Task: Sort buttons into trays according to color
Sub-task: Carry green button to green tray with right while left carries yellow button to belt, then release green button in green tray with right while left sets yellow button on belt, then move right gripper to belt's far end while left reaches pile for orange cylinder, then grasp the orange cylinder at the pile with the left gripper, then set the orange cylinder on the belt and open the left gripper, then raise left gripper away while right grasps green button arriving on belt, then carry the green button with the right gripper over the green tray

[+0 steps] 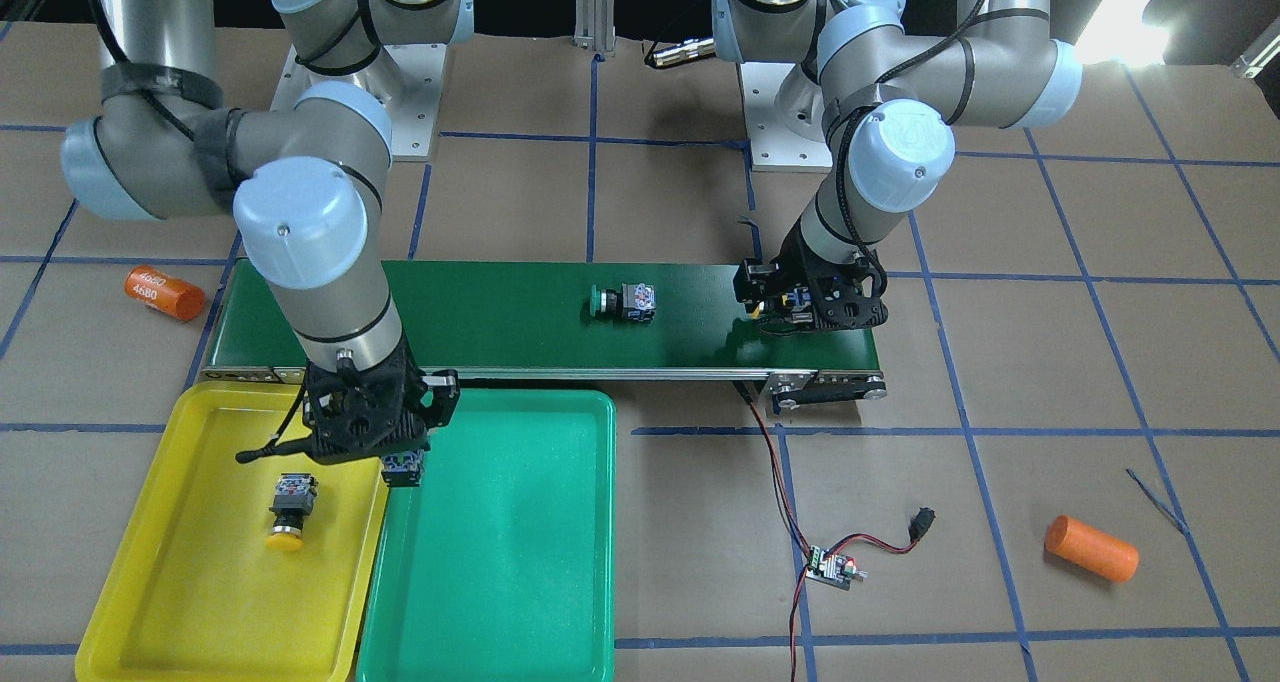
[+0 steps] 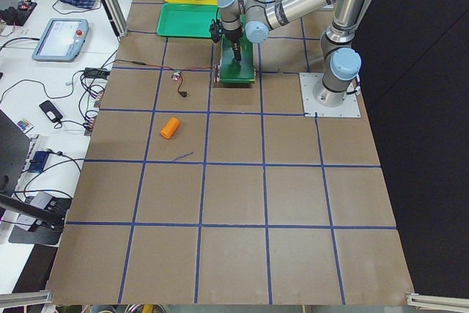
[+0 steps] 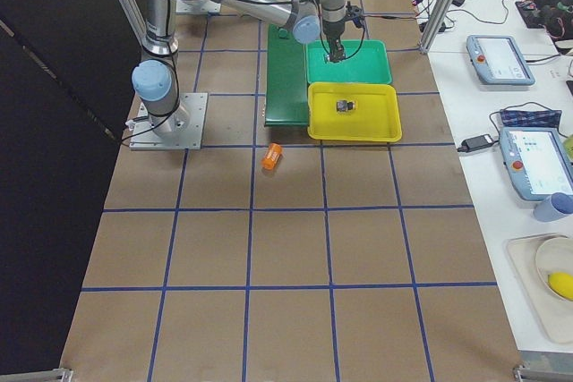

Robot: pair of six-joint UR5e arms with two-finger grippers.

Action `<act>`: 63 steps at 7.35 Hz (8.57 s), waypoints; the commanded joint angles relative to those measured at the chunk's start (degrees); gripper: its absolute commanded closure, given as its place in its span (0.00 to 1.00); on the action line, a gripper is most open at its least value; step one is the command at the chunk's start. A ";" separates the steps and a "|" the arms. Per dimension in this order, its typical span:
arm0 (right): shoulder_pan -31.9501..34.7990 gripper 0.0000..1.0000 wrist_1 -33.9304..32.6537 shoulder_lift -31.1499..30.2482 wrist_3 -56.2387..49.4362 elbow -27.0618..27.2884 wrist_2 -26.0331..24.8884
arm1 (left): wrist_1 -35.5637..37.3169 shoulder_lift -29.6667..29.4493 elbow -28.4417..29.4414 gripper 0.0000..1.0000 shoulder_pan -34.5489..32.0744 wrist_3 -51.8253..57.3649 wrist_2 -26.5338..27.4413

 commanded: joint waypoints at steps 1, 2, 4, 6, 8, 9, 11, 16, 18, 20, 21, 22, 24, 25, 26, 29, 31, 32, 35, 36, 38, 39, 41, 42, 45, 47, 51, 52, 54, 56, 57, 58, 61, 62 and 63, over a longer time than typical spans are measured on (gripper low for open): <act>-0.35 0.34 -1.11 3.99 -0.01 -0.65 0.06 | 0.14 1.58 0.83 0.00 0.10 -0.28 -0.39; -0.35 0.29 -0.51 3.38 0.00 -0.47 -0.12 | -0.04 2.38 1.01 0.00 0.45 0.33 0.22; -0.70 0.26 1.07 1.28 -0.09 -0.29 -0.29 | -0.99 -0.40 8.61 0.00 8.14 9.92 0.31; -1.32 0.26 10.70 -4.77 -0.70 -0.03 -0.82 | -1.27 -3.92 14.60 0.00 19.47 27.68 0.57; -2.19 0.27 14.00 -10.83 -4.90 3.72 -1.00 | -0.39 -11.55 21.62 0.00 25.05 40.54 0.57; -4.55 0.27 13.05 -15.04 -7.80 10.02 -0.74 | -0.39 -15.41 26.01 0.00 25.76 44.25 0.57; -9.38 0.27 12.69 -23.92 -13.08 22.42 -0.04 | 4.50 -23.76 34.10 0.00 25.94 47.00 0.66; -10.20 0.26 5.75 -25.37 -48.43 26.69 0.14 | 7.50 -37.76 44.95 0.00 26.47 52.01 -0.30; -10.37 0.26 5.13 -25.28 -68.61 26.17 -0.64 | 6.31 -36.48 43.04 0.00 26.47 52.99 0.30; -10.20 0.26 -2.24 -24.84 -83.20 26.95 -0.56 | -0.73 -35.40 43.73 0.00 27.70 52.81 -0.39; -9.93 0.26 -2.26 -24.93 -83.15 27.22 -0.30 | -0.74 -35.84 43.03 0.00 27.70 53.07 -0.57; -9.93 0.26 -2.17 -24.84 -83.15 27.39 -0.30 | -0.57 -36.02 43.20 0.00 27.70 53.42 -0.57; -9.93 0.26 -2.26 -24.84 -82.53 28.01 0.14 | -0.48 -36.81 43.11 0.00 27.70 53.43 -0.57; -9.93 0.26 -2.34 -24.84 -82.62 28.19 0.14 | -0.48 -36.98 42.67 0.00 27.70 53.51 -0.57; -9.93 0.25 -2.34 -24.84 -82.53 28.10 0.14 | -0.48 -37.16 41.97 0.00 27.70 53.51 -0.22; -9.93 0.25 -2.34 -24.84 -82.80 28.10 -0.03 | -1.35 -34.97 39.95 0.84 28.05 51.94 -0.04; -9.93 0.25 -2.34 -24.84 -82.44 28.10 0.06 | -10.18 -28.42 38.20 0.84 26.39 41.02 -0.65; -10.02 0.25 -2.52 -24.84 -82.71 28.01 -0.03 | -12.93 -22.80 34.97 0.84 24.90 36.25 -3.35; -10.11 0.25 -2.61 -24.84 -82.27 28.01 -0.12 | -13.22 -6.72 19.44 0.84 18.24 21.51 -4.17; -10.20 0.25 -2.70 -24.84 -82.70 28.01 -0.12 | -12.00 -2.66 13.72 0.84 13.42 15.95 -3.56; -10.11 0.25 -2.35 -24.84 -82.80 28.10 -0.03 | -5.51 2.37 6.31 0.84 5.50 4.17 -3.21; -9.93 0.25 -1.91 -24.84 -82.27 28.19 0.06 | -3.49 3.09 3.59 0.84 2.59 3.34 -2.07; -10.02 0.24 -1.47 -24.58 -82.53 28.27 0.06 | 5.20 2.65 -1.43 0.81 1.77 4.20 -1.89; -10.19 0.24 -1.90 -23.97 -82.97 28.19 -0.03 | 5.93 1.61 -2.84 0.34 1.69 6.38 -1.97; -10.11 0.24 -2.00 -23.70 -82.27 28.36 0.06 | 5.59 3.34 0.11 0.00 1.77 7.28 -1.89; -10.02 0.24 -1.56 -23.70 -82.36 28.54 0.14 | -2.35 3.53 9.57 0.00 1.42 7.28 1.25; -9.23 0.24 -1.38 -23.79 -82.27 29.33 1.72 | -25.16 4.50 30.19 0.00 1.16 7.28 5.49; -9.23 0.24 -1.12 -24.39 -83.05 29.68 1.64 | -25.17 4.59 30.36 0.00 1.94 7.20 4.63; -9.40 0.24 -1.38 -24.40 -83.24 32.39 1.20 | -25.35 4.15 31.42 0.00 4.56 7.46 2.86; -9.23 0.23 -1.73 -24.92 -82.28 33.72 1.81 | -25.61 4.31 30.55 0.00 5.20 7.46 1.54; -9.23 0.23 -1.47 -24.84 -82.44 33.72 1.73 | -25.79 4.24 30.45 0.00 5.20 7.46 1.54; -9.23 0.23 -1.64 -24.93 -82.62 33.90 1.81 | -25.44 3.97 30.80 0.00 5.37 7.46 1.54; -9.23 0.59 -1.64 -24.58 -82.79 33.81 3.82 | -25.09 4.15 30.45 0.00 5.38 7.46 1.37; -9.32 0.67 -1.38 -24.66 -82.97 33.81 3.92 | -25.09 4.32 30.54 0.00 5.38 7.46 1.28; -9.32 0.68 -1.73 -24.66 -83.06 33.73 4.01 | -25.17 4.41 30.45 0.00 5.38 7.46 1.45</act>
